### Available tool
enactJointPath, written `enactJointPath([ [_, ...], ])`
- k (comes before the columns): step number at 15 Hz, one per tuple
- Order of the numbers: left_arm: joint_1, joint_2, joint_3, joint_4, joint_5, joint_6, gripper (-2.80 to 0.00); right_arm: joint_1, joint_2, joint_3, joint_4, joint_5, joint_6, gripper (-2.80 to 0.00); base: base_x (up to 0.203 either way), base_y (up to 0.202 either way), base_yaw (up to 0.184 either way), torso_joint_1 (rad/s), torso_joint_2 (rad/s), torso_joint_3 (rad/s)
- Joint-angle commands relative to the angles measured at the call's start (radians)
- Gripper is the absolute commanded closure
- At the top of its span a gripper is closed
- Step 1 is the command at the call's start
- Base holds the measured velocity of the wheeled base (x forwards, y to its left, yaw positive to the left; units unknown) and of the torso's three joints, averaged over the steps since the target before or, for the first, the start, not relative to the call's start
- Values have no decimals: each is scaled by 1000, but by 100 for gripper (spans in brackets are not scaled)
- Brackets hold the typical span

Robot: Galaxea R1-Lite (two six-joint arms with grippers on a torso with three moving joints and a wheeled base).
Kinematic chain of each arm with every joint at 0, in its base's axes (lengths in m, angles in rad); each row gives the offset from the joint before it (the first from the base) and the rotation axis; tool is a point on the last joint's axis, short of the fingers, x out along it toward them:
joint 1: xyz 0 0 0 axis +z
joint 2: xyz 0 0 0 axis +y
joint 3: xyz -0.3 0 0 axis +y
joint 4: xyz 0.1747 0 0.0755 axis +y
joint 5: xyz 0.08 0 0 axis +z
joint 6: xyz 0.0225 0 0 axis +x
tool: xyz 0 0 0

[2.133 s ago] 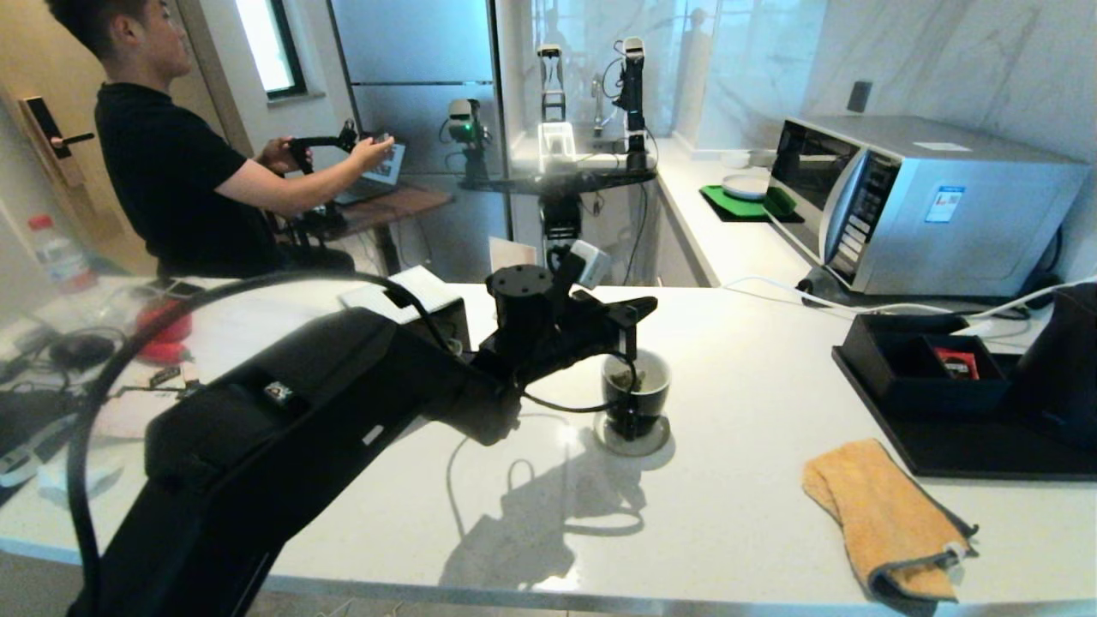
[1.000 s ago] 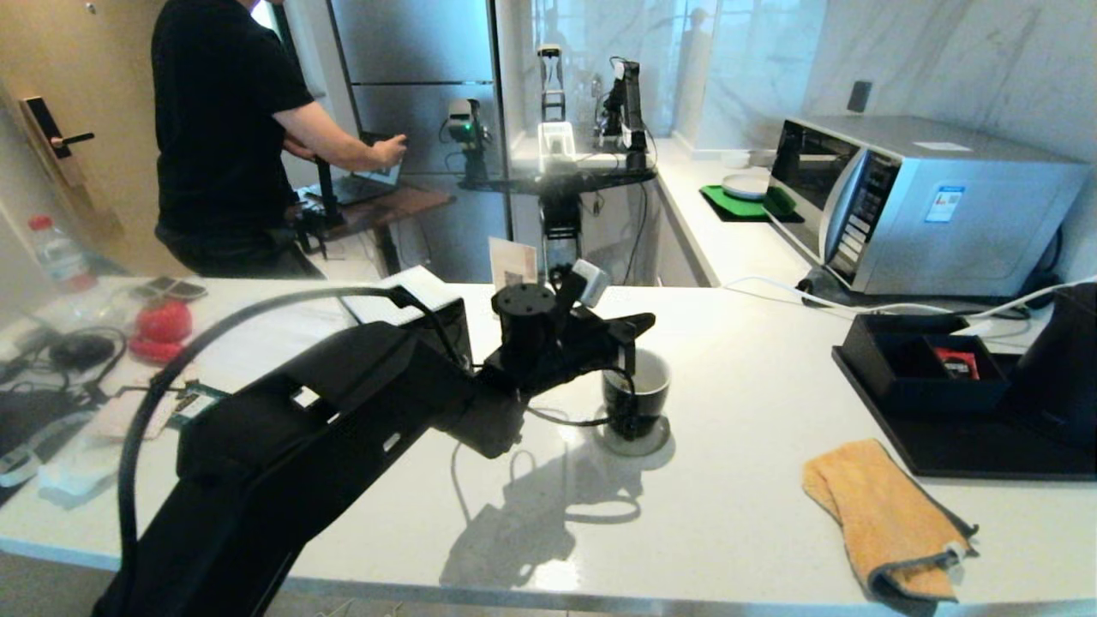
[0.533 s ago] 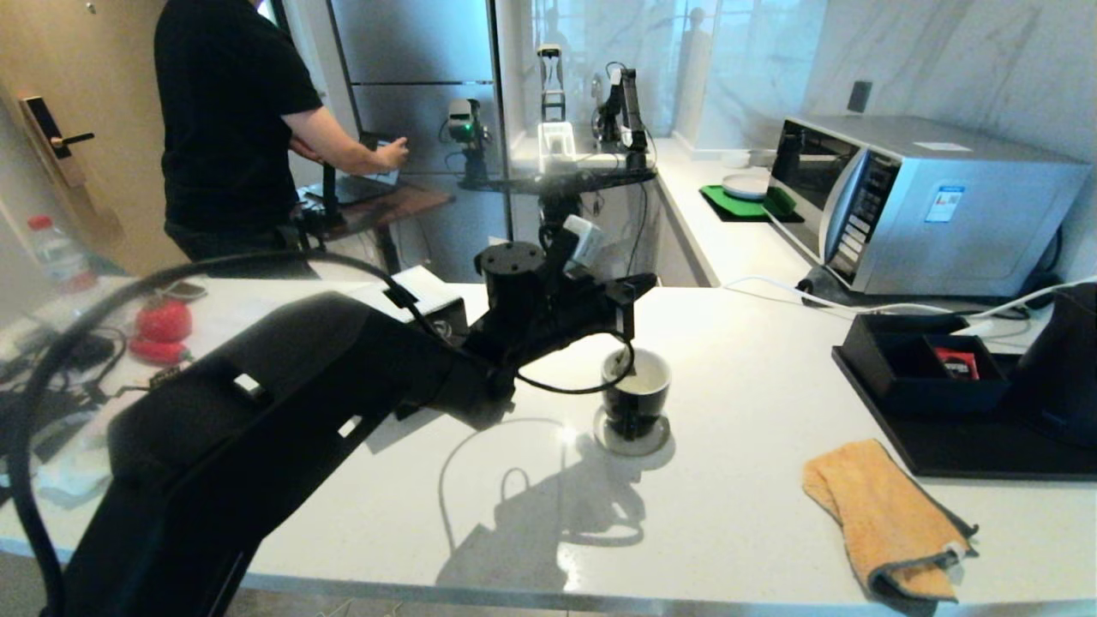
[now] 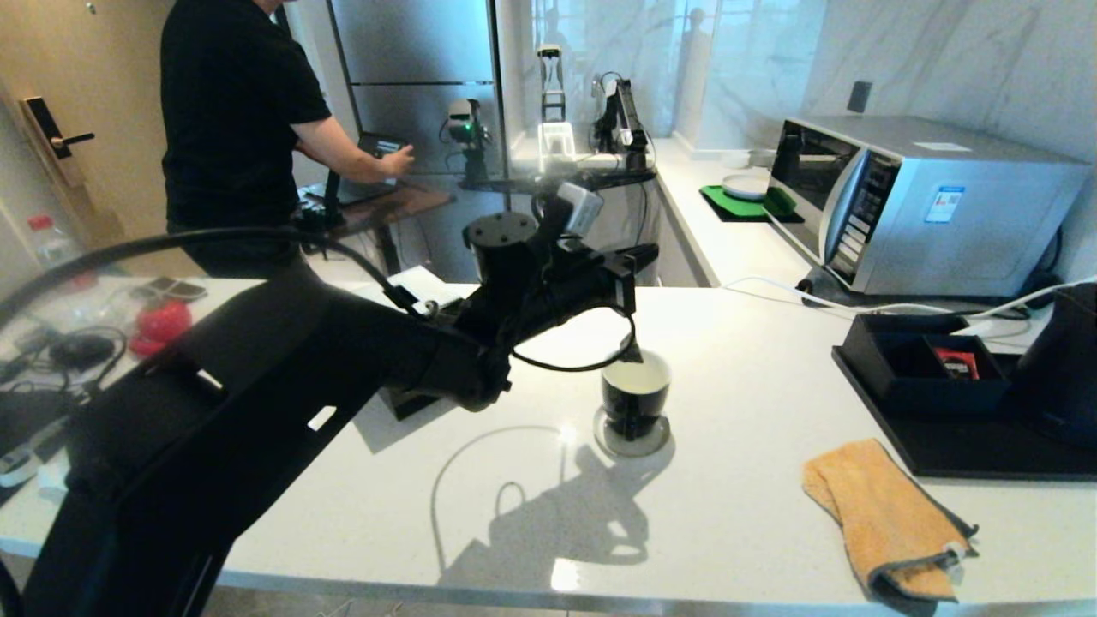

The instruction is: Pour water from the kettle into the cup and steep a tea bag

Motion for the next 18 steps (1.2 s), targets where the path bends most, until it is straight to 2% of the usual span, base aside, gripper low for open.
enactJointPath([
  [1, -2, 19, 2, -11, -2, -1, 0, 0, 0, 0, 0, 0, -1, 0, 0, 0, 0, 0, 0, 0],
  [10, -8, 147, 10, -69, 0, 1, 0, 0, 2, 0, 0, 0, 0, 0, 0, 0, 0, 0, 0, 0],
  [18, -9, 170, 117, -151, -1, -1, 0, 0, 2, 0, 0, 0, 0, 0, 0, 0, 0, 0, 0, 0],
])
